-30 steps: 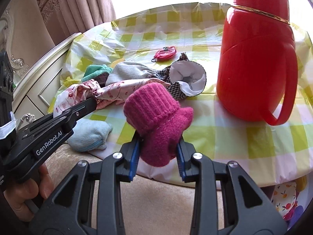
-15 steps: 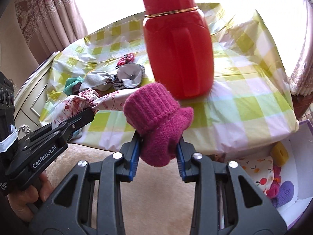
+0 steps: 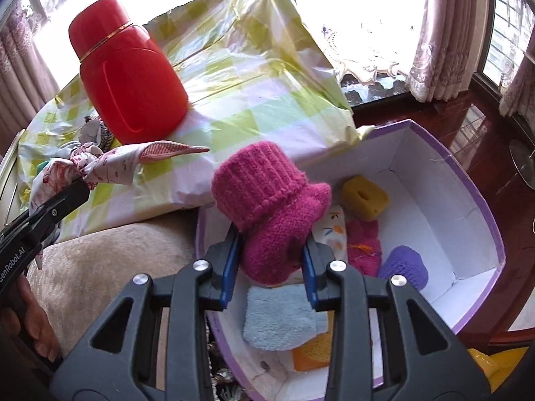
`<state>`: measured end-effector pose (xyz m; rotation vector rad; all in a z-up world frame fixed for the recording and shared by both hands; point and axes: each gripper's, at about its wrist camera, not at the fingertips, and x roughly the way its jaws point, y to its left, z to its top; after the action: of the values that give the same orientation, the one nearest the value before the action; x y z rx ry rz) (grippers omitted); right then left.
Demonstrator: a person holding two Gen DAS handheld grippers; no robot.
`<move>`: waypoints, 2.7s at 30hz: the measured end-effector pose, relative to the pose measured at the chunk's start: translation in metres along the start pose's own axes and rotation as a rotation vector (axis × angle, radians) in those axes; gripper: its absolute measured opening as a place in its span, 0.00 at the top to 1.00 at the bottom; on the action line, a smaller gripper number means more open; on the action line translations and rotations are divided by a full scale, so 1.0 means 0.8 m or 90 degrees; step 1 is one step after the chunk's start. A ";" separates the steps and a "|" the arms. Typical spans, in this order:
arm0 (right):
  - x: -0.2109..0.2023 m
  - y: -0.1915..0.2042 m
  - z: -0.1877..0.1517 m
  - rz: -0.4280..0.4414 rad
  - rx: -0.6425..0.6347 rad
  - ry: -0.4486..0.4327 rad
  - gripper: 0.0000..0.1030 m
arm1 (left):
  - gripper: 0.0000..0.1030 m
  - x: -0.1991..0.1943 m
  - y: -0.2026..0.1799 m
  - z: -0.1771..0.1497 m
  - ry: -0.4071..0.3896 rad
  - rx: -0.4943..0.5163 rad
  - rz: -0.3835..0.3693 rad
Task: Organize soft objects
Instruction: 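Carry and drop the pink bootie into the box with right tool while left drops the scarf, then move both open tools back over the chair, then grasp the light blue pad with left tool while right grasps the gingham drawstring bag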
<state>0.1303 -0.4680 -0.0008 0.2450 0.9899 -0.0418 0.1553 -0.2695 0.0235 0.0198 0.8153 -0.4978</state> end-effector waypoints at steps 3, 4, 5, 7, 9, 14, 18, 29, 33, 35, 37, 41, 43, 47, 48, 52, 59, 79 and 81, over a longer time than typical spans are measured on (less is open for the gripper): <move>-0.005 -0.028 -0.006 -0.023 0.024 0.006 0.64 | 0.96 0.007 -0.019 0.002 0.009 0.023 -0.014; -0.006 -0.036 -0.008 -0.030 0.030 0.007 0.64 | 0.96 0.010 -0.025 0.003 0.012 0.030 -0.018; -0.006 -0.044 -0.011 -0.036 0.037 0.010 0.64 | 0.94 0.013 -0.032 0.003 0.014 0.038 -0.022; -0.008 -0.055 -0.016 -0.047 0.047 0.015 0.64 | 0.94 0.018 -0.043 0.005 0.022 0.052 -0.032; -0.009 -0.066 -0.020 -0.055 0.055 0.019 0.64 | 0.94 0.026 -0.053 0.005 0.038 0.067 -0.038; -0.012 -0.086 -0.032 -0.070 0.074 0.034 0.64 | 0.50 0.044 -0.065 0.001 0.074 0.076 -0.059; -0.009 -0.095 -0.040 -0.077 0.086 0.048 0.64 | 0.43 0.041 -0.060 0.002 0.066 0.061 -0.062; 0.002 -0.098 -0.055 -0.084 0.094 0.090 0.52 | 0.42 0.037 -0.035 0.001 0.061 0.008 -0.051; 0.002 -0.099 -0.058 -0.090 0.096 0.092 0.50 | 0.42 0.035 -0.025 0.000 0.060 -0.008 -0.048; 0.004 -0.097 -0.057 -0.090 0.098 0.094 0.50 | 0.42 0.034 -0.019 -0.002 0.059 -0.017 -0.046; 0.006 -0.093 -0.056 -0.087 0.096 0.096 0.50 | 0.41 0.031 -0.013 -0.003 0.057 -0.027 -0.043; 0.008 -0.074 -0.051 -0.076 0.078 0.097 0.50 | 0.41 0.022 0.008 -0.007 0.050 -0.054 -0.033; 0.009 -0.060 -0.047 -0.068 0.063 0.094 0.50 | 0.41 0.016 0.022 -0.010 0.045 -0.072 -0.024; 0.011 -0.022 -0.039 -0.039 0.030 0.089 0.50 | 0.41 0.004 0.059 -0.018 0.040 -0.119 0.003; 0.012 -0.011 -0.038 -0.032 0.021 0.089 0.50 | 0.41 0.000 0.067 -0.020 0.037 -0.128 0.012; 0.019 0.034 -0.035 -0.004 -0.012 0.093 0.49 | 0.41 -0.019 0.099 -0.029 0.021 -0.153 0.057; 0.021 0.102 -0.030 0.035 -0.076 0.087 0.44 | 0.41 -0.056 0.148 -0.042 -0.009 -0.181 0.123; 0.033 0.273 -0.020 0.114 -0.248 0.046 0.28 | 0.28 -0.151 0.327 -0.119 -0.056 -0.438 0.278; 0.038 0.283 -0.018 0.116 -0.254 0.047 0.27 | 0.26 -0.154 0.338 -0.125 -0.053 -0.458 0.282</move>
<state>0.1686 -0.2423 0.0084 -0.0312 1.0226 0.3312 0.1319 0.0414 -0.0059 -0.4721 0.8408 0.2271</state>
